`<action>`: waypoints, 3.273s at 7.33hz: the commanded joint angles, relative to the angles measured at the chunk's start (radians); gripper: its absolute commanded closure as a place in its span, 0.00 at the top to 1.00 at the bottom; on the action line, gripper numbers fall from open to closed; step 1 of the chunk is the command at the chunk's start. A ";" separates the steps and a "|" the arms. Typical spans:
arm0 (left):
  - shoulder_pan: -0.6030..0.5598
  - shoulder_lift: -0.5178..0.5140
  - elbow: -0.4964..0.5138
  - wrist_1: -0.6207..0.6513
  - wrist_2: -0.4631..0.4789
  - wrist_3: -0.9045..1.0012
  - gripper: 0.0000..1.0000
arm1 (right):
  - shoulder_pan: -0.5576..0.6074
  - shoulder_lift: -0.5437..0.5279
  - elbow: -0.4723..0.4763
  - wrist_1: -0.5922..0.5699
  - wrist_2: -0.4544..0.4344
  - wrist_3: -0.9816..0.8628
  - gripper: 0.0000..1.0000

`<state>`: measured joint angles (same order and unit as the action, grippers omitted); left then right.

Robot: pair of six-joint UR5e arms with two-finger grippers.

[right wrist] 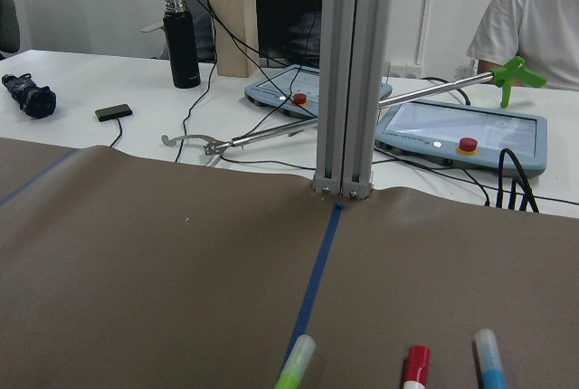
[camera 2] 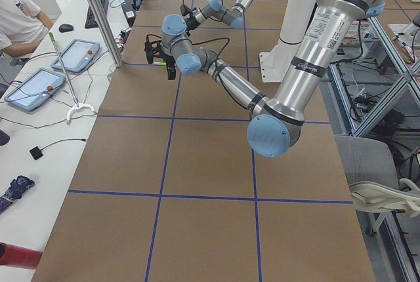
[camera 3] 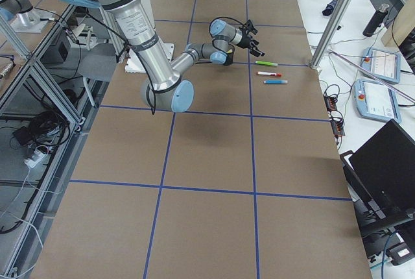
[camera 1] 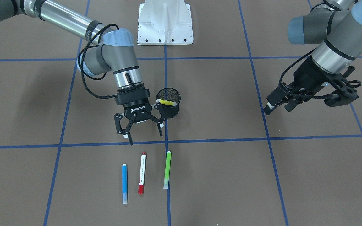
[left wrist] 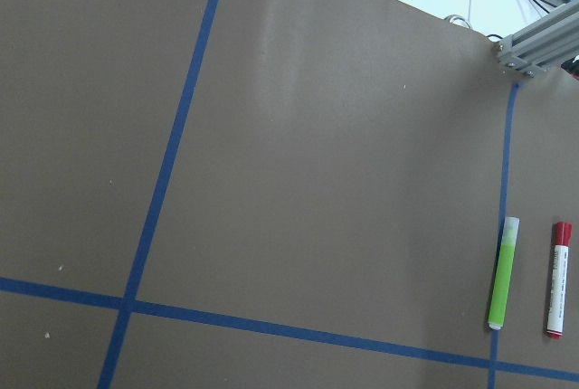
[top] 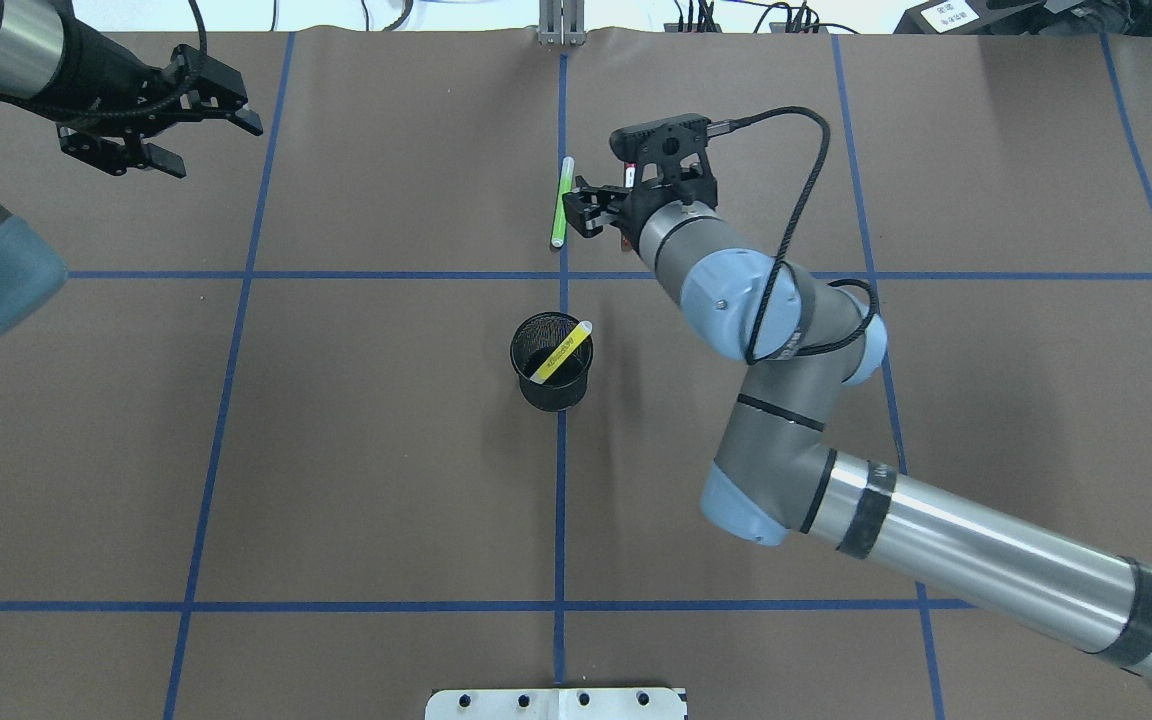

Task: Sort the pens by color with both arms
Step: 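Withdraw the right gripper while the left gripper moves toward the cup, then reach the left gripper into the cup toward the yellow highlighter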

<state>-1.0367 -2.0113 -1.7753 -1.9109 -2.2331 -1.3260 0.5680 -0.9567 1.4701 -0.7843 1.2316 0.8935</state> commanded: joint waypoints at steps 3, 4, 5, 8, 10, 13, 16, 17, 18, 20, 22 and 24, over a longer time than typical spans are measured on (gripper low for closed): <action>0.189 -0.260 -0.036 0.472 0.166 -0.068 0.99 | 0.180 -0.207 0.128 -0.003 0.405 0.051 1.00; 0.266 -0.327 -0.029 0.554 0.237 -0.118 0.99 | 0.241 -0.238 0.125 -0.003 0.519 0.051 1.00; 0.339 -0.378 0.000 0.581 0.306 -0.199 0.99 | 0.295 -0.269 0.122 -0.003 0.613 0.048 1.00; 0.458 -0.714 0.454 0.648 0.464 -0.301 0.99 | 0.392 -0.332 0.119 -0.003 0.757 0.019 1.00; 0.500 -0.832 0.673 0.658 0.478 -0.297 0.99 | 0.423 -0.341 0.107 -0.003 0.812 0.018 1.00; 0.523 -0.839 0.694 0.699 0.492 -0.289 0.75 | 0.420 -0.341 0.104 -0.003 0.806 0.015 1.00; 0.523 -0.836 0.685 0.730 0.492 -0.288 0.51 | 0.418 -0.340 0.090 0.004 0.799 0.012 1.00; 0.523 -0.833 0.685 0.730 0.492 -0.289 0.45 | 0.418 -0.340 0.090 0.004 0.801 0.012 1.00; 0.524 -0.833 0.685 0.730 0.492 -0.289 0.38 | 0.418 -0.337 0.090 0.007 0.801 0.012 1.00; 0.524 -0.830 0.685 0.730 0.490 -0.289 0.26 | 0.418 -0.333 0.090 0.007 0.801 0.012 1.00; 0.526 -0.830 0.683 0.730 0.490 -0.289 0.28 | 0.418 -0.332 0.090 0.007 0.802 0.012 1.00; 0.526 -0.831 0.682 0.728 0.494 -0.289 0.57 | 0.418 -0.332 0.090 0.007 0.801 0.013 1.00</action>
<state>-0.5111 -2.8413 -1.0926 -1.1821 -1.7413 -1.6153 0.9863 -1.2893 1.5601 -0.7777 2.0329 0.9060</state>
